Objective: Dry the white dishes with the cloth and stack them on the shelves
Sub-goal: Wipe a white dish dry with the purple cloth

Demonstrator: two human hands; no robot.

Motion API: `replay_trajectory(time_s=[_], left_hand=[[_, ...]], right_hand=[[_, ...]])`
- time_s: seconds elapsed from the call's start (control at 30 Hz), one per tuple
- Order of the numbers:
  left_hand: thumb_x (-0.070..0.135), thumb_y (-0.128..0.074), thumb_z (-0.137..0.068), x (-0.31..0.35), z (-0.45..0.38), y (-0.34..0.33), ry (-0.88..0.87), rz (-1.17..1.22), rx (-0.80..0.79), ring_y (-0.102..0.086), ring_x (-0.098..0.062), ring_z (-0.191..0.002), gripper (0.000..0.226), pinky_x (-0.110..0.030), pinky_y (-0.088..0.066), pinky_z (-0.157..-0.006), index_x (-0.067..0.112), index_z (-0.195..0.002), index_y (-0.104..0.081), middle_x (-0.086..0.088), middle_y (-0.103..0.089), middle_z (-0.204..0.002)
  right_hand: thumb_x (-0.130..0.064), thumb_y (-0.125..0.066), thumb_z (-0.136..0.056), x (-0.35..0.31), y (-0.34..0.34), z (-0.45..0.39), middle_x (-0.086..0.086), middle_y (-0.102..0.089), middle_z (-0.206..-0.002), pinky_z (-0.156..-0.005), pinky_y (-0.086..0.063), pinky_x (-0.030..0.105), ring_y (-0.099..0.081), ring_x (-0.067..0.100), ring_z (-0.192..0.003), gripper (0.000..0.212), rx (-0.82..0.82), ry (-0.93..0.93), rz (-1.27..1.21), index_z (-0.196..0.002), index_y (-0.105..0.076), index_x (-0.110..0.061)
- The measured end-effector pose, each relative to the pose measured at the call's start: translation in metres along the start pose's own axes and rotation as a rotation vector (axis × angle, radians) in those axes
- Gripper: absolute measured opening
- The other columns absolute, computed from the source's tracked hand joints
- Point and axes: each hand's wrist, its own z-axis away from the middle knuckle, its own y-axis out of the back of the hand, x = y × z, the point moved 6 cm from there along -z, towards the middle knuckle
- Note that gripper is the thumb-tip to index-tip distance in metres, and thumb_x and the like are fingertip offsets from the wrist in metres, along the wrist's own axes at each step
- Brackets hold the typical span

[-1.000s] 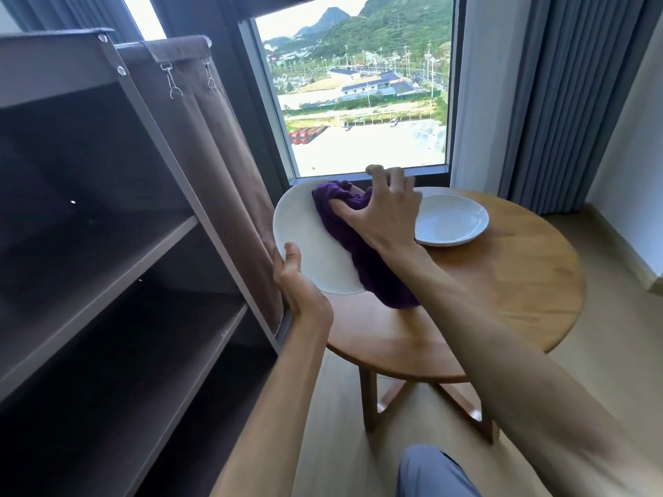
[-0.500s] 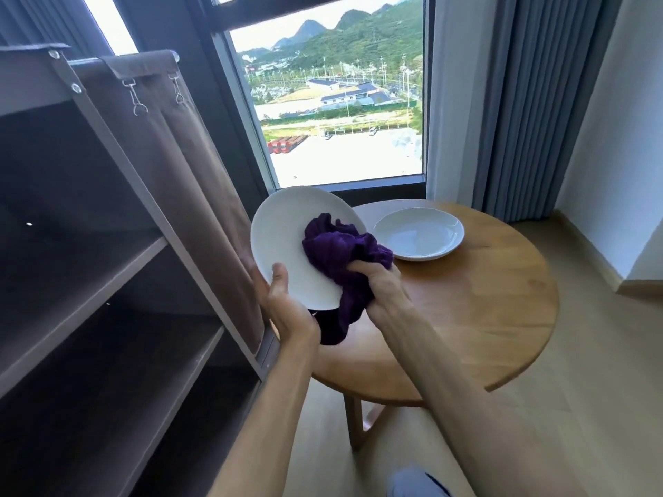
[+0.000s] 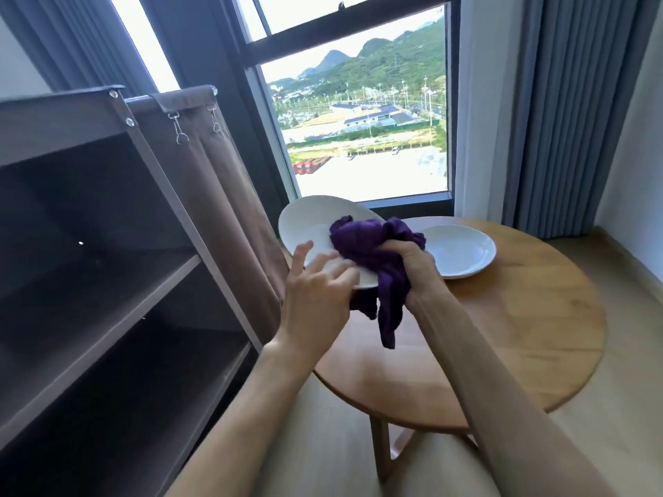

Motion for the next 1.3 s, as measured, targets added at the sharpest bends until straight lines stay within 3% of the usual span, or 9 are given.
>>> replay_trajectory(time_s=[0.1, 0.2, 0.37, 0.47, 0.67, 0.9, 1.07, 1.17, 1.3], left_hand=[[0.017, -0.084, -0.08, -0.012, -0.003, 0.008, 0.192, 0.216, -0.019, -0.062, -0.025, -0.059, 0.017, -0.041, -0.049, -0.083, 0.012, -0.073, -0.07, 0.001, -0.067, -0.062], [0.032, -0.081, -0.085, -0.018, 0.008, 0.006, 0.532, 0.652, -0.037, -0.055, -0.02, -0.052, 0.024, -0.035, -0.046, -0.052, 0.018, -0.071, -0.067, 0.005, -0.06, -0.058], [0.024, -0.08, -0.081, -0.025, 0.029, 0.004, 0.814, 1.236, 0.058, -0.068, -0.016, -0.074, 0.01, -0.028, -0.053, -0.059, 0.021, -0.086, -0.073, 0.003, -0.073, -0.078], [0.035, -0.08, -0.074, -0.036, 0.039, 0.002, 0.947, 1.408, 0.155, -0.07, -0.028, -0.08, 0.024, -0.037, -0.057, -0.063, 0.016, -0.089, -0.077, -0.01, -0.075, -0.087], [0.022, -0.075, -0.079, -0.043, 0.06, -0.018, 1.217, 1.599, 0.26, -0.072, -0.031, -0.085, 0.018, -0.04, -0.06, -0.066, 0.014, -0.095, -0.08, -0.015, -0.075, -0.095], [0.021, -0.078, -0.072, -0.041, 0.072, -0.04, 1.501, 1.685, 0.376, -0.073, -0.033, -0.095, 0.038, -0.041, -0.061, -0.075, 0.009, -0.108, -0.076, -0.016, -0.076, -0.106], [0.014, -0.074, -0.076, -0.043, 0.069, -0.043, 1.443, 1.741, 0.373, -0.075, -0.029, -0.088, 0.037, -0.036, -0.062, -0.068, 0.005, -0.112, -0.073, -0.015, -0.077, -0.101], [0.013, -0.074, -0.077, -0.051, 0.074, -0.036, 1.354, 1.736, 0.356, -0.076, -0.028, -0.087, 0.032, -0.035, -0.062, -0.067, 0.006, -0.109, -0.074, -0.014, -0.078, -0.1], [0.014, -0.071, -0.082, -0.057, 0.072, -0.029, 1.319, 1.759, 0.398, -0.076, -0.027, -0.09, 0.029, -0.035, -0.062, -0.068, 0.008, -0.111, -0.074, -0.012, -0.077, -0.103]], right_hand=[[-0.037, -0.077, -0.08, -0.018, -0.012, 0.006, 0.01, -0.074, -0.097, -0.074, -0.06, 0.035, -0.072, 0.022, -0.082, 0.041, -0.004, 0.136, -0.043, -0.111, -0.069, -0.011], [-0.048, -0.06, -0.095, -0.042, -0.03, 0.014, 0.003, -0.07, -0.1, -0.081, -0.058, 0.033, -0.068, 0.018, -0.088, 0.033, 0.007, 0.417, 0.076, -0.112, -0.063, -0.021], [-0.042, -0.058, -0.093, -0.065, -0.046, 0.012, 0.019, -0.068, -0.086, -0.09, -0.051, 0.049, -0.06, 0.024, -0.079, 0.041, -0.053, 0.607, 0.393, -0.085, -0.069, -0.004], [-0.041, -0.053, -0.089, -0.064, -0.04, 0.004, 0.017, -0.068, -0.082, -0.08, -0.051, 0.041, -0.059, 0.019, -0.078, 0.039, -0.096, 0.552, 0.37, -0.08, -0.069, -0.006], [-0.027, -0.058, -0.095, -0.057, -0.035, -0.002, -0.004, -0.069, -0.084, -0.074, -0.051, 0.023, -0.061, 0.006, -0.08, 0.015, -0.137, 0.562, 0.421, -0.087, -0.07, -0.02], [-0.024, -0.071, -0.087, -0.05, -0.017, 0.027, 0.001, -0.062, -0.098, -0.083, -0.046, 0.018, -0.06, 0.011, -0.094, 0.01, 0.011, 0.908, 0.519, -0.082, -0.073, -0.015], [-0.013, -0.072, -0.087, -0.053, -0.028, 0.03, 0.007, -0.056, -0.105, -0.087, -0.045, 0.018, -0.055, 0.017, -0.091, 0.037, -0.117, 1.079, 0.791, -0.123, -0.073, -0.008], [-0.034, -0.07, -0.086, -0.065, -0.042, 0.025, 0.003, -0.061, -0.111, -0.093, -0.045, 0.03, -0.055, 0.018, -0.101, 0.049, -0.259, 1.192, 1.087, -0.132, -0.068, -0.017], [-0.034, -0.065, -0.093, -0.05, -0.036, 0.017, -0.001, -0.067, -0.129, -0.106, -0.046, 0.042, -0.057, 0.015, -0.123, 0.041, -0.316, 0.944, 0.898, -0.132, -0.068, -0.02]])
